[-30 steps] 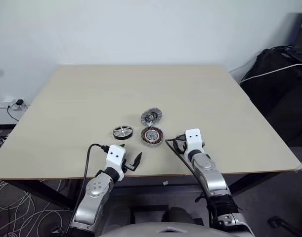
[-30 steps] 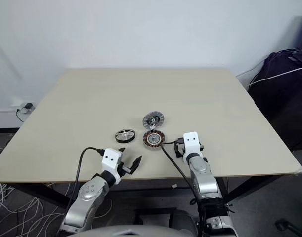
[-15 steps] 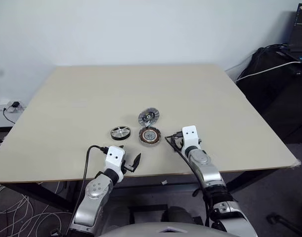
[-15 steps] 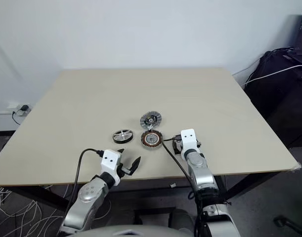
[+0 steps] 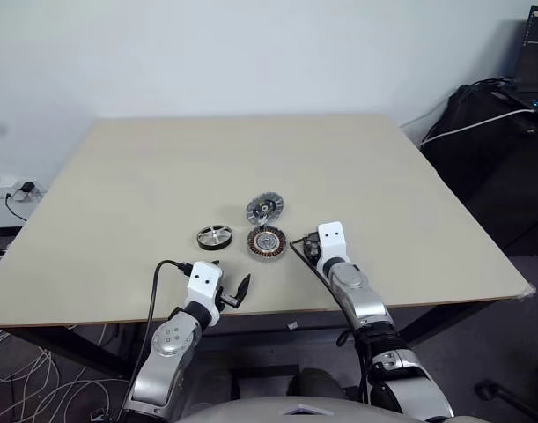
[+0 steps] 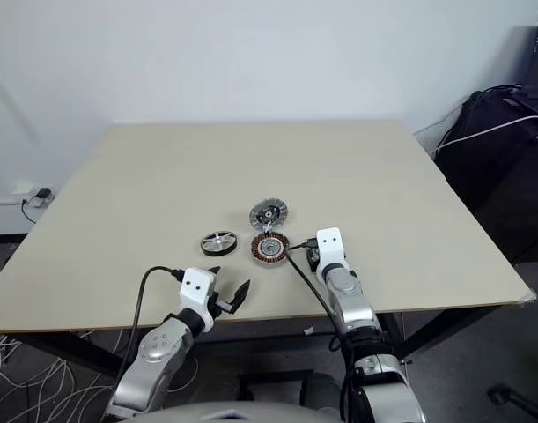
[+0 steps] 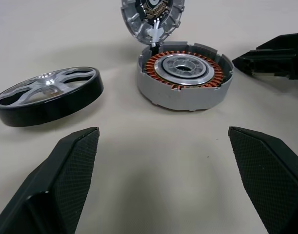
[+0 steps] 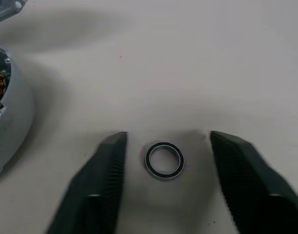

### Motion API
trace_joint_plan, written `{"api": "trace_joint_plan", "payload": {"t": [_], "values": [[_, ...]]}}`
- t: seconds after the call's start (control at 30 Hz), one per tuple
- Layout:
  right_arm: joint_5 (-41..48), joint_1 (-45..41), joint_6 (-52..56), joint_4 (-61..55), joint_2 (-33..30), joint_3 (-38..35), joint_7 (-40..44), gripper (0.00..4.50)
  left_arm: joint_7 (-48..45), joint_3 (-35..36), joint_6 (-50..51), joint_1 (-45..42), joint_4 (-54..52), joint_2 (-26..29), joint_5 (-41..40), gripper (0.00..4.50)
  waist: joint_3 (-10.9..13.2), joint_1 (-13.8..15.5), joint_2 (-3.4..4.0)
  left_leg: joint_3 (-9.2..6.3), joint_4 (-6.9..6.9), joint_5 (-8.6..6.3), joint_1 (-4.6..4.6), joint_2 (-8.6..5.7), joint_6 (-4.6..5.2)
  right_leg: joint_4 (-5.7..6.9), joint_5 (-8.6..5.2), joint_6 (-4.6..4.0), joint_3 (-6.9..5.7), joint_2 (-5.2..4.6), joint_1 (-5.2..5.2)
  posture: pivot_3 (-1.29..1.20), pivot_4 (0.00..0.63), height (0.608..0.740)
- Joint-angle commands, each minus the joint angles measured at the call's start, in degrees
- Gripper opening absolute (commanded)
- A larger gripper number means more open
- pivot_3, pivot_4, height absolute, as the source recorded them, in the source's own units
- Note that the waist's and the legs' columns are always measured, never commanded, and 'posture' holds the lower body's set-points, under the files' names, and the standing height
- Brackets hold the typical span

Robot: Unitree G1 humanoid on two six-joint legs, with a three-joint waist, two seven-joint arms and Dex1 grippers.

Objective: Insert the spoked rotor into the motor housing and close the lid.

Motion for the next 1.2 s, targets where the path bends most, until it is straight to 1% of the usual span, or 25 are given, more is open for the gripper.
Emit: {"api": "trace_joint_plan", "payload": {"t": [0.03,0.07,0.1,0.13,0.2,0.53,0.63,0.77,0.93,1.0,1.2], "values": [[0.47,-1.01,-0.59,-1.35,-0.15,-1.04,-0.36,1.62,0.25,0.11,-1.40,-0.54,-2.79,-0.34,-0.12,4.50,0.00,-0.04,0.00,0.01,0.00,0.00,0.00,0.00,0.00,0.00,0.00,0.00,0.02,0.00,0.00,0.00,0.000,0.740],[0.50,-0.75,-0.48,-1.75,-0.08,-1.09,-0.35,1.36,0.24,0.11,-1.41,-0.57,-2.75,-0.34,-0.13,4.50,0.00,-0.06,0.00,0.02,-0.01,0.00,-0.01,0.00,0.00,0.00,0.00,0.00,0.02,0.00,0.00,0.00,0.000,0.740],[0.51,-0.58,-0.40,-2.02,-0.03,-1.13,-0.33,0.94,0.23,0.11,-1.42,-0.59,-2.72,-0.35,-0.14,4.50,0.00,-0.07,0.01,0.02,-0.01,0.00,-0.01,0.00,0.00,0.01,0.00,0.00,0.02,0.00,0.00,0.00,0.000,0.740],[0.53,-0.32,-0.30,-2.42,0.04,-1.13,-0.32,0.61,0.19,0.11,-1.44,-0.64,-2.67,-0.34,-0.15,4.50,0.00,-0.06,0.01,0.02,-0.01,0.00,-0.01,0.00,0.00,0.01,0.00,0.00,0.02,0.00,0.00,0.00,0.000,0.740],[0.55,0.26,-0.05,-3.34,0.17,-1.06,-0.28,0.05,0.11,0.11,-1.45,-0.72,-2.57,-0.34,-0.19,4.50,-0.01,0.03,0.02,0.01,-0.01,0.00,0.00,0.01,0.00,0.02,0.00,0.00,0.02,0.00,0.00,0.00,0.000,0.740],[1.46,2.96,0.74,-7.65,1.00,-0.70,0.73,0.02,-0.39,0.06,-1.29,-1.17,-2.17,-0.23,-0.38,4.50,-0.01,-0.01,0.02,0.01,-0.01,0.00,0.00,0.01,0.00,0.01,0.00,0.00,0.01,-0.04,-0.06,0.00,0.000,0.740],[2.79,3.52,-0.07,-10.54,1.06,-0.24,3.24,0.02,-0.57,0.02,-1.24,-1.21,-2.09,-0.16,-0.43,4.50,0.01,-0.01,0.04,0.01,-0.01,0.00,-0.01,0.01,0.00,0.01,0.00,0.00,0.02,-0.05,-0.07,0.00,0.000,0.740],[2.62,3.66,-0.16,-12.45,0.85,0.36,4.38,0.86,-0.69,-0.05,-1.20,-1.20,-2.08,-0.15,-0.44,4.50,0.01,-0.01,0.04,0.01,-0.01,0.00,0.00,0.01,0.00,0.00,0.00,0.00,0.01,-0.05,-0.14,0.00,0.000,0.740],[1.02,2.86,0.78,-11.48,0.77,0.46,2.44,2.54,-0.69,-0.04,-1.25,-1.16,-2.01,-0.26,-0.42,4.50,0.01,0.06,0.04,0.00,-0.01,0.00,0.00,0.01,0.00,0.00,0.00,0.00,-0.01,-0.06,-0.21,0.00,0.000,0.740],[-0.12,2.22,1.83,-10.18,0.42,0.77,1.48,3.11,-0.62,-0.02,-1.28,-1.18,-1.96,-0.34,-0.40,4.50,0.01,0.05,0.04,0.01,-0.01,0.00,0.00,0.01,0.00,-0.01,0.00,0.00,0.00,-0.07,-0.20,0.00,0.000,0.740],[2.45,-0.11,3.39,-5.41,0.92,-2.59,0.93,3.11,-0.34,0.06,-1.40,-1.22,-1.89,-0.50,-0.32,4.50,0.01,0.04,0.04,0.01,-0.01,0.00,-0.01,0.01,0.00,0.00,0.00,-0.01,0.00,-0.07,-0.18,0.00,0.000,0.740]]}}
